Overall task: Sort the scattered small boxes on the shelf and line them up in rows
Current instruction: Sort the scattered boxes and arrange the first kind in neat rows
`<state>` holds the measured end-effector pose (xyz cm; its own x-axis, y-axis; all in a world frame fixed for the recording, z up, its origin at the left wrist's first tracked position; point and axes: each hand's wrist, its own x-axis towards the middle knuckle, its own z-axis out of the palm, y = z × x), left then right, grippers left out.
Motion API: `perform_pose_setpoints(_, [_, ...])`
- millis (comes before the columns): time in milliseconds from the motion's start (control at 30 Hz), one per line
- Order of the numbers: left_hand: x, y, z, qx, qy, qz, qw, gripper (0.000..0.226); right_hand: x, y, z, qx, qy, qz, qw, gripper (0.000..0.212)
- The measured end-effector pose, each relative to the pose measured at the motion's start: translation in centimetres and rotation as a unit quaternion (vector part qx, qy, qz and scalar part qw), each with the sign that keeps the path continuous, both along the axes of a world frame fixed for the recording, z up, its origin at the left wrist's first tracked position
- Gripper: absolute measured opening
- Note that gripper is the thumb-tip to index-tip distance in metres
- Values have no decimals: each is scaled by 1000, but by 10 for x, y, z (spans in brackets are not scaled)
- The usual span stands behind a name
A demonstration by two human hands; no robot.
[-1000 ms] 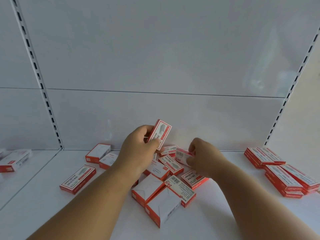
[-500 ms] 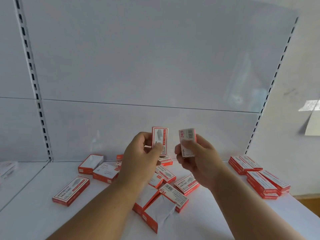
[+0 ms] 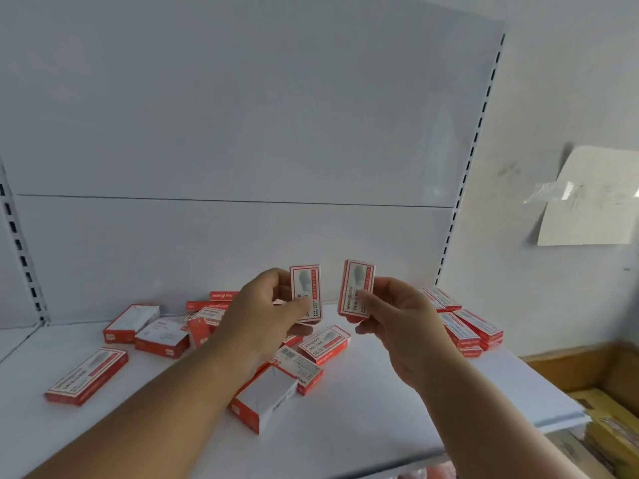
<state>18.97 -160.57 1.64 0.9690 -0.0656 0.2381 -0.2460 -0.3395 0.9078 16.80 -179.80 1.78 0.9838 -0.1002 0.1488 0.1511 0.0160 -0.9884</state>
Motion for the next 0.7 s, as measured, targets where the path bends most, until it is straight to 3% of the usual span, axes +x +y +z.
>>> perform_pose_setpoints(233, [-6,-89,16,5,-2,-12,1000,12,5,-127,13,-104,-68,-89,988,9])
perform_pose_setpoints(400, [26,-195,9,-37,42,22,998,10,56,-219,29,-224,-10,-94,970,3])
perform_pose_setpoints(567, [61,-248,3,46,79,88,992,5,108,-252,18,-306,66,-28,949,8])
perform_pose_setpoints(700, [73,-261,1,131,79,148,977,17,127,-251,7,-340,103,22,934,16])
